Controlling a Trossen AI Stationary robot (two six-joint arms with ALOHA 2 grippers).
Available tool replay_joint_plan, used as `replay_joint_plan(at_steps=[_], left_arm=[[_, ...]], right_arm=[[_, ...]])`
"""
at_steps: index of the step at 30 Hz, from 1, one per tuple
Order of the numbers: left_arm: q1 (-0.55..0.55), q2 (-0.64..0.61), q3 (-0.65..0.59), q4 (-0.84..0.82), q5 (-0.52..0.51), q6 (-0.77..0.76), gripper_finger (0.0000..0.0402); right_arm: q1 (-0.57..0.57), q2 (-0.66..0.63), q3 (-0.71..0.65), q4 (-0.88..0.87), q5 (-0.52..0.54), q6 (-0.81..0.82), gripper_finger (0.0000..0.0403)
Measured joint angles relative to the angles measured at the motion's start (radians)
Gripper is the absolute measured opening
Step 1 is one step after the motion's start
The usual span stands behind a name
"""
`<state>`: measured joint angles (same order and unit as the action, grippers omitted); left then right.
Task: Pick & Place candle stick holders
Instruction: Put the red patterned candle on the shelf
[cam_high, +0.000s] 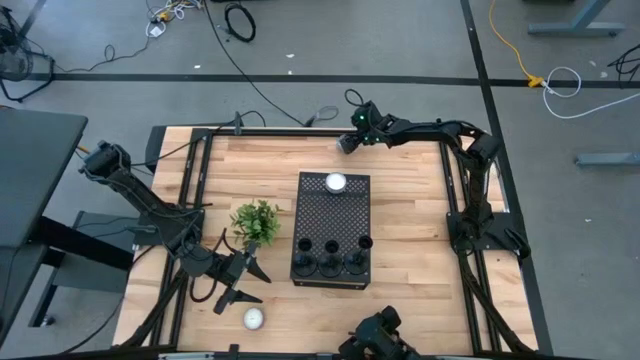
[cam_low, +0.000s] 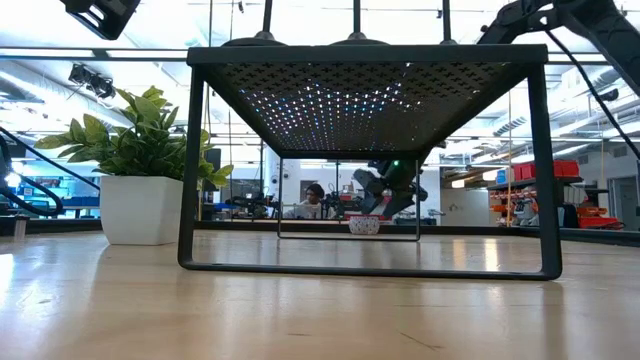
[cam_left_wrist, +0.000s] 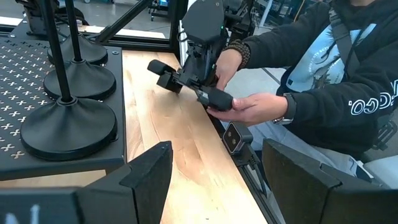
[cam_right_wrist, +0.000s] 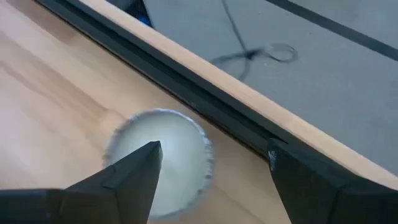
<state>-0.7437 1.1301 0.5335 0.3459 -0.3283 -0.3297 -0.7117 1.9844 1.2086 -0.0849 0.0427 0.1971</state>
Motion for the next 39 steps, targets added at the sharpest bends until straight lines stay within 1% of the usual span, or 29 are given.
replay_joint_plan(at_steps=[2, 4, 6, 13, 17, 21, 26, 32, 35, 39], left_arm=[[0.0, 0.0, 0.0, 0.0, 0.0, 0.0, 0.0248], [0.0, 0.0, 0.0, 0.0, 0.0, 0.0, 0.0248], [0.0, 0.0, 0.0, 0.0, 0.0, 0.0, 0.0248], [0.0, 0.0, 0.0, 0.0, 0.0, 0.0, 0.0248], [0.0, 0.0, 0.0, 0.0, 0.0, 0.0, 0.0248], [0.0, 0.0, 0.0, 0.0, 0.0, 0.0, 0.0248], [0.0, 0.0, 0.0, 0.0, 0.0, 0.0, 0.0248], [0.0, 0.0, 0.0, 0.0, 0.0, 0.0, 0.0248], [0.0, 0.0, 0.0, 0.0, 0.0, 0.0, 0.0248], [0.0, 0.0, 0.0, 0.0, 0.0, 0.0, 0.0248]], right_arm=[[0.008, 0.023, 0.031, -0.034, 0.018, 0.0, 0.029], [0.011, 0.032, 0.056, -0.076, 0.017, -0.001, 0.029], [0.012, 0.035, 0.068, -0.08, 0.009, -0.006, 0.029], [-0.004, 0.038, 0.067, -0.137, 0.015, -0.004, 0.0289], [-0.004, 0.037, 0.067, -0.144, 0.028, 0.001, 0.0276], [-0.004, 0.037, 0.067, -0.145, 0.027, 0.001, 0.0238], [-0.004, 0.037, 0.067, -0.136, 0.015, 0.0, 0.0169], [-0.003, 0.037, 0.066, -0.113, -0.039, 0.002, 0.009], [-0.002, 0.037, 0.066, -0.11, -0.058, 0.003, 0.0067], [-0.001, 0.037, 0.066, -0.109, -0.06, 0.003, 0.005]])
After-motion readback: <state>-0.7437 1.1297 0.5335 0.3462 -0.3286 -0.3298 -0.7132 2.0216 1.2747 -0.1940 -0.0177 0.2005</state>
